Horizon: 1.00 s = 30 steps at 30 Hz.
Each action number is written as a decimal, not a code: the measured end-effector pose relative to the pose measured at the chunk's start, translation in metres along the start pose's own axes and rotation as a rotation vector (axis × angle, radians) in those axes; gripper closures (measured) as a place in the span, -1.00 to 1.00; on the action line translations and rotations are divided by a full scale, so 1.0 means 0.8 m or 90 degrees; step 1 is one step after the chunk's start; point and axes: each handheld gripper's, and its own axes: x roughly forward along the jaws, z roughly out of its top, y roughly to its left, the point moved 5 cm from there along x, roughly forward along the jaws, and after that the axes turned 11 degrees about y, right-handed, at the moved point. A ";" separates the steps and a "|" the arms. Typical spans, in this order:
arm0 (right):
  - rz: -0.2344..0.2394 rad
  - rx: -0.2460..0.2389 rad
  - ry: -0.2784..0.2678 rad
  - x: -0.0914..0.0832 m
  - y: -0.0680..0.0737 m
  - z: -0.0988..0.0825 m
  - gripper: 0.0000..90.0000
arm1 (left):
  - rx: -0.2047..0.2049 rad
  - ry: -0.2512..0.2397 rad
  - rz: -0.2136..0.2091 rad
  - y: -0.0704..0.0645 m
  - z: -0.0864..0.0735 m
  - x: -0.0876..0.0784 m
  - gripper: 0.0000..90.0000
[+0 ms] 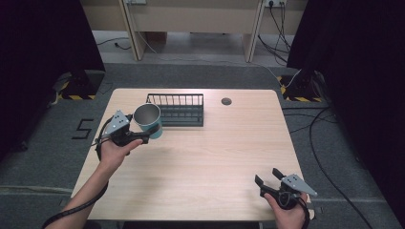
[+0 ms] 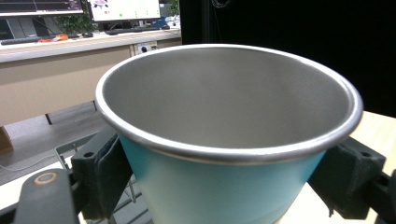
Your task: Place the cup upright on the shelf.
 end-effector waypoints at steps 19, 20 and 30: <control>0.003 -0.003 -0.001 0.001 -0.001 0.001 -0.54 | -0.005 -0.007 0.000 0.006 0.015 0.014 -0.66; 0.003 -0.003 -0.001 0.001 -0.001 0.001 -0.54 | -0.005 -0.007 0.000 0.007 0.016 0.015 -0.66; 0.006 0.000 -0.002 0.001 0.000 0.001 -0.53 | -0.009 -0.012 0.002 0.010 0.024 0.023 -0.66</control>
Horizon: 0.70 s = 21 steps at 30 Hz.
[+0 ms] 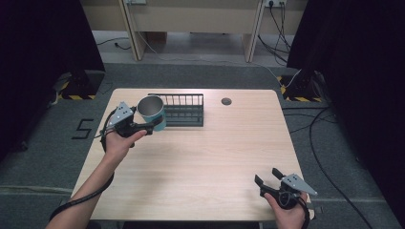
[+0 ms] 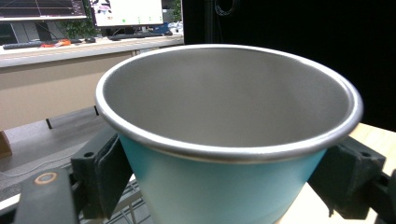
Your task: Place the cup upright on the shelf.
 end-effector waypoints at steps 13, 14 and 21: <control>0.002 0.001 -0.001 0.000 0.000 0.000 -0.53 | 0.002 -0.002 -0.002 0.002 0.010 0.010 -0.66; 0.002 0.001 -0.001 0.000 0.000 0.000 -0.53 | 0.002 -0.002 -0.002 0.002 0.010 0.011 -0.66; 0.003 0.001 -0.001 0.000 0.000 0.000 -0.53 | 0.005 -0.004 -0.004 0.001 0.016 0.015 -0.66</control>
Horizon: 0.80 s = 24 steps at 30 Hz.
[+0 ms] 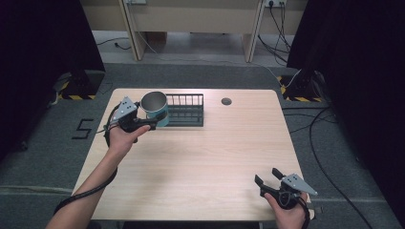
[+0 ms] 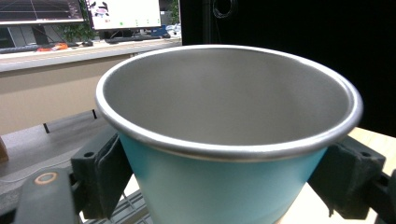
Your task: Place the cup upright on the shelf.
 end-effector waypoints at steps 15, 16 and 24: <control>0.002 0.000 0.000 0.000 0.000 0.000 -0.53 | 0.007 0.001 -0.002 0.001 0.011 0.011 -0.66; 0.002 0.000 0.000 0.000 0.000 0.000 -0.53 | 0.007 0.001 -0.002 0.001 0.011 0.011 -0.66; 0.002 0.000 0.000 0.000 0.000 0.000 -0.53 | 0.003 0.005 0.003 0.005 0.012 0.019 -0.66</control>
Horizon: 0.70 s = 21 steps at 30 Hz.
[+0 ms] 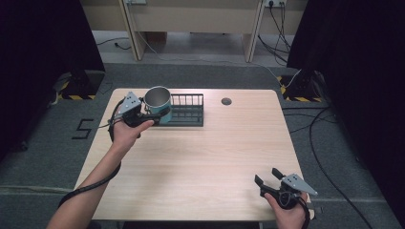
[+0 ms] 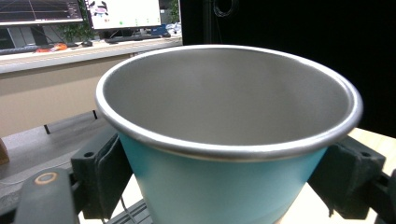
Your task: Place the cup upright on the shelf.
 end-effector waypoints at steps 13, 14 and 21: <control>0.001 -0.001 0.000 0.000 0.000 0.000 -0.53 | -0.014 0.002 0.018 0.011 0.005 0.014 -0.66; 0.001 0.000 0.000 0.000 0.000 0.000 -0.53 | -0.014 0.002 0.019 0.011 0.005 0.015 -0.66; 0.001 0.000 0.000 0.000 0.000 0.000 -0.53 | -0.016 0.002 0.028 0.015 0.013 0.025 -0.66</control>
